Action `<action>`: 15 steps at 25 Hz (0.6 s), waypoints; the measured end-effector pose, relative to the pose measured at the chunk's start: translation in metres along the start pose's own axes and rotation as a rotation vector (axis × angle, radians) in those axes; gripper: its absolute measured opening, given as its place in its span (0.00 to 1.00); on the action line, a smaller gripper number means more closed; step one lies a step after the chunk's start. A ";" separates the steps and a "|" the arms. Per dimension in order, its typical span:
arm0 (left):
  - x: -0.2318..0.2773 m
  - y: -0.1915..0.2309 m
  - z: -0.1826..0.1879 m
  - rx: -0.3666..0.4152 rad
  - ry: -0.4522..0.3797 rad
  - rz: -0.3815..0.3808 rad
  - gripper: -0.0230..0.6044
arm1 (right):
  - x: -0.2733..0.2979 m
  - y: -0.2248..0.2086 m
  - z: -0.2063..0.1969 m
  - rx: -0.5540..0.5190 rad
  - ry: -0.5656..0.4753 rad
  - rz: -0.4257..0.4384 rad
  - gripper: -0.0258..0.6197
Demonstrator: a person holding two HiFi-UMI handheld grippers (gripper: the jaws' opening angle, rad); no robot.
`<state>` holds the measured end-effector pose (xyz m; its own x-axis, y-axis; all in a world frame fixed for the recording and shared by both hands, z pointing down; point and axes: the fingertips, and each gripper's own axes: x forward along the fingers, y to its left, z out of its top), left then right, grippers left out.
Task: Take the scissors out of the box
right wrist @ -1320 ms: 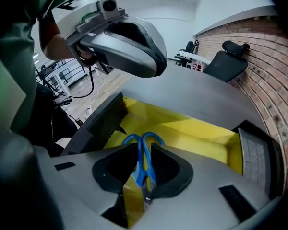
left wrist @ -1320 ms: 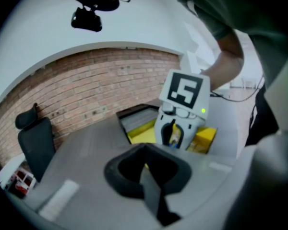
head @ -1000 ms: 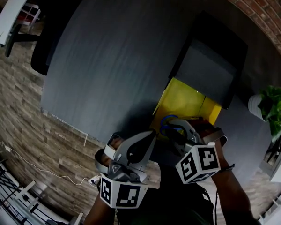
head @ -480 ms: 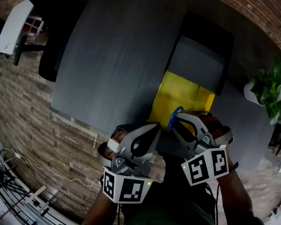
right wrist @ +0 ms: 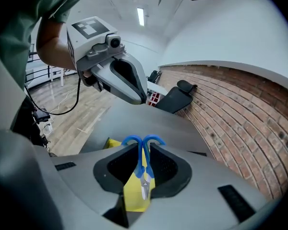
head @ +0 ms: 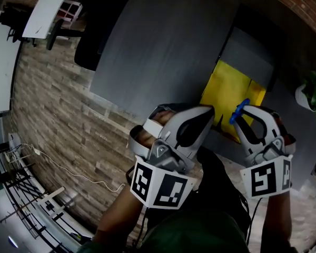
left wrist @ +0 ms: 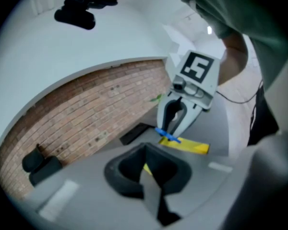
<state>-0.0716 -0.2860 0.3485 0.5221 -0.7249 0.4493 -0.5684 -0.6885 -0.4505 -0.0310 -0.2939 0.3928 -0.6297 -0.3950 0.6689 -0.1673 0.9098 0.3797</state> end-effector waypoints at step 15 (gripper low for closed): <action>-0.032 -0.002 0.047 0.095 -0.068 -0.011 0.03 | -0.060 -0.006 0.026 0.042 -0.027 -0.142 0.16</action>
<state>-0.0573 -0.2625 0.2986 0.5719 -0.7150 0.4022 -0.5013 -0.6927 -0.5186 -0.0122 -0.2723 0.3335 -0.6176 -0.5172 0.5925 -0.2876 0.8497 0.4419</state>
